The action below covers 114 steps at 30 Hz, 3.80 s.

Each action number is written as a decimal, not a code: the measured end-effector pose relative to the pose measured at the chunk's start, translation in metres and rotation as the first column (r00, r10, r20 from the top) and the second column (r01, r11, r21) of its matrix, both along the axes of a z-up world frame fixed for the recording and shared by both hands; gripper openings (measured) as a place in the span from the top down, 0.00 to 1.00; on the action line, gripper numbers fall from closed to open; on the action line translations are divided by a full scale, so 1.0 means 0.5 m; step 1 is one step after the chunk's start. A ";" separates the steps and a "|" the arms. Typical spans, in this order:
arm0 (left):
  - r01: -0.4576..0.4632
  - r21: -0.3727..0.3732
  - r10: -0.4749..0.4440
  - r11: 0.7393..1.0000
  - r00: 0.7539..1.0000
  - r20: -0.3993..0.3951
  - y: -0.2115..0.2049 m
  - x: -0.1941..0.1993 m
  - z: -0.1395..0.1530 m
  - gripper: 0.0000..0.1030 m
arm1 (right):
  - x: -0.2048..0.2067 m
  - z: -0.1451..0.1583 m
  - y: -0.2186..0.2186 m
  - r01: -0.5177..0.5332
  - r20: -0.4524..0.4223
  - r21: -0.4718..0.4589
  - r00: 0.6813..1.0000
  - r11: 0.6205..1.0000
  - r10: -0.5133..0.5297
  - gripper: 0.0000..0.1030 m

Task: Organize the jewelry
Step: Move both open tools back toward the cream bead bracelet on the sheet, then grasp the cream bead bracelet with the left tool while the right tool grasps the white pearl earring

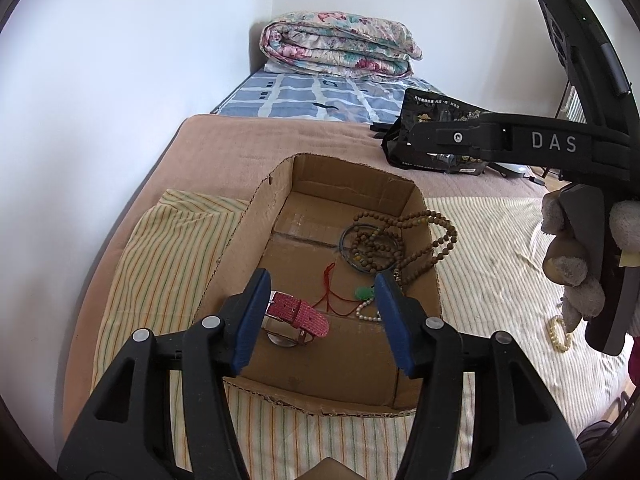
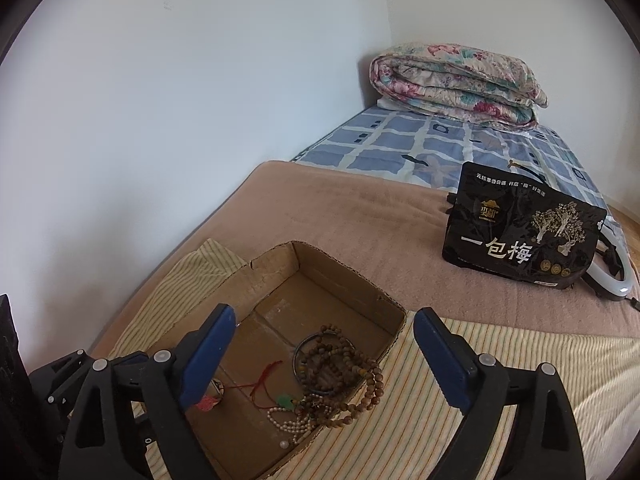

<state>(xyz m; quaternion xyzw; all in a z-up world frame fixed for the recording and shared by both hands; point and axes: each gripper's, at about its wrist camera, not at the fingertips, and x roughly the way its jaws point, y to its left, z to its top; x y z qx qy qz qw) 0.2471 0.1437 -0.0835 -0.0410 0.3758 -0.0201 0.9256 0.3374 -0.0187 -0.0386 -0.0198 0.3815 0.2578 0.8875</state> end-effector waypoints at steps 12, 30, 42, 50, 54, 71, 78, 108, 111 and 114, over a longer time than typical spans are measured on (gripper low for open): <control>-0.001 0.021 0.000 1.000 0.999 0.035 -0.021 -0.032 0.044 0.46 | -0.037 0.044 -0.019 -0.002 0.044 -0.003 0.999 1.000 0.002 0.10; 0.037 0.051 -0.042 0.998 0.994 0.105 -0.092 -0.090 0.122 0.46 | -0.130 0.129 -0.128 0.040 0.146 0.017 0.988 0.999 -0.042 0.00; 0.091 0.066 -0.099 0.994 0.986 0.135 -0.167 -0.130 0.161 0.45 | -0.192 0.154 -0.258 0.148 0.172 0.028 0.974 0.989 -0.151 0.00; 0.137 0.068 -0.146 0.988 0.978 0.146 -0.232 -0.156 0.177 0.45 | -0.244 0.166 -0.362 0.215 0.181 0.032 0.959 0.976 -0.217 0.00; 0.162 0.070 -0.170 0.984 0.975 0.143 -0.258 -0.165 0.174 0.45 | -0.269 0.168 -0.415 0.233 0.177 0.030 0.956 0.972 -0.235 0.00; 0.333 0.040 -0.334 0.942 0.942 0.026 -0.447 -0.124 0.064 0.45 | -0.346 0.044 -0.666 0.360 0.110 -0.048 0.929 0.932 -0.354 0.00; 0.405 0.023 -0.404 0.914 0.914 -0.027 -0.516 -0.097 0.006 0.45 | -0.340 -0.034 -0.695 0.352 0.081 -0.061 0.934 0.934 -0.347 0.01; 0.480 0.011 -0.466 0.877 0.856 -0.223 -0.642 -0.001 -0.203 0.69 | -0.246 -0.263 -0.624 0.178 -0.115 -0.121 0.975 0.977 -0.192 0.50; 0.480 0.035 -0.462 0.877 0.860 -0.217 -0.644 0.000 -0.206 0.77 | -0.243 -0.269 -0.618 0.164 -0.123 -0.120 0.976 0.979 -0.178 0.54; 0.476 0.047 -0.456 0.878 0.864 -0.215 -0.642 0.001 -0.207 0.84 | -0.240 -0.274 -0.610 0.153 -0.128 -0.117 0.978 0.981 -0.167 0.57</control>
